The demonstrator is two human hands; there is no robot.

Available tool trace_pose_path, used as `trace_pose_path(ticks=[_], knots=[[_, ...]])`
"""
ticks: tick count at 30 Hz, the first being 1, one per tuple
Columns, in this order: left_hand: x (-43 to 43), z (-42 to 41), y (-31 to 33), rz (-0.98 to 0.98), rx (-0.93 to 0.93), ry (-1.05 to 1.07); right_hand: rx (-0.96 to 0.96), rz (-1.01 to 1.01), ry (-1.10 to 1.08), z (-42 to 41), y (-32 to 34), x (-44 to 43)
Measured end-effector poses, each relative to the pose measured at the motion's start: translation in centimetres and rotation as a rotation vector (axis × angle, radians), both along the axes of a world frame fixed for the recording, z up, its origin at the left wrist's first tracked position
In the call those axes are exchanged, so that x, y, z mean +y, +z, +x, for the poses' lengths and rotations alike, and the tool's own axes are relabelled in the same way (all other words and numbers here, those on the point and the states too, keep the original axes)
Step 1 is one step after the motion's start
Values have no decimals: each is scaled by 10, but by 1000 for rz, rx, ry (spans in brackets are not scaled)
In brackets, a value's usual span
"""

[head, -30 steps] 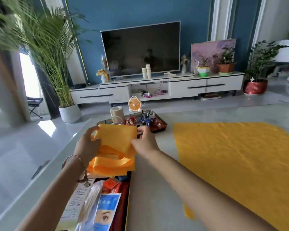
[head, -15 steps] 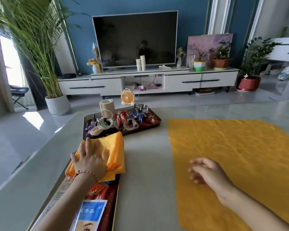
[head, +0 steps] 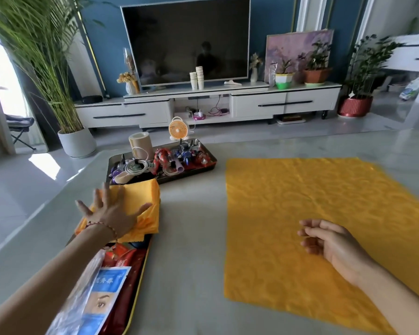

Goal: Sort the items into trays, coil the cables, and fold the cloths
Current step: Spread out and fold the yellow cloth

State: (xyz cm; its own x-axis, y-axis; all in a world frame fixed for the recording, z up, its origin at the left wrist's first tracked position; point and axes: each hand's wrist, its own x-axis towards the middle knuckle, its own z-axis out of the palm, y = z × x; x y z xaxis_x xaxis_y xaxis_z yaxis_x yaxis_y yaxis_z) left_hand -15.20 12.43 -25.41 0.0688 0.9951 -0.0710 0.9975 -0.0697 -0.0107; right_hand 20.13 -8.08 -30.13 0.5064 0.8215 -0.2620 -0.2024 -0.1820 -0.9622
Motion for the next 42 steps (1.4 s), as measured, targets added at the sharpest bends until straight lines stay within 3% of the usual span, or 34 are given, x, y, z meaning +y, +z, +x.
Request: trace_pose_path(ticks=[3,6,8,10,15,24,32,42], knots=[[-21,17,19,354,-24,-102,-49,36,-12,23,12,-11],[-65,66,27,640,-329,-404,-144,50,13,44,19,-29],[-100,103,19,496,-471,-649,-264,7,68,51,17,-42],[-138,144,-3,186,-515,-873,-412,-66,110,60,11,-61],[-176,206,-63,-102,-266,-1079,-752,-128,309,69,2,-93],[-182,216,-79,-27,-123,-1172,-1096,-201,538,62,-6,-114],[-192,225,-67,63,-84,-1239,-1314,-183,535,48,-7,-115],[-194,232,-55,50,-127,-1191,-1255,-158,460,48,-4,-115]])
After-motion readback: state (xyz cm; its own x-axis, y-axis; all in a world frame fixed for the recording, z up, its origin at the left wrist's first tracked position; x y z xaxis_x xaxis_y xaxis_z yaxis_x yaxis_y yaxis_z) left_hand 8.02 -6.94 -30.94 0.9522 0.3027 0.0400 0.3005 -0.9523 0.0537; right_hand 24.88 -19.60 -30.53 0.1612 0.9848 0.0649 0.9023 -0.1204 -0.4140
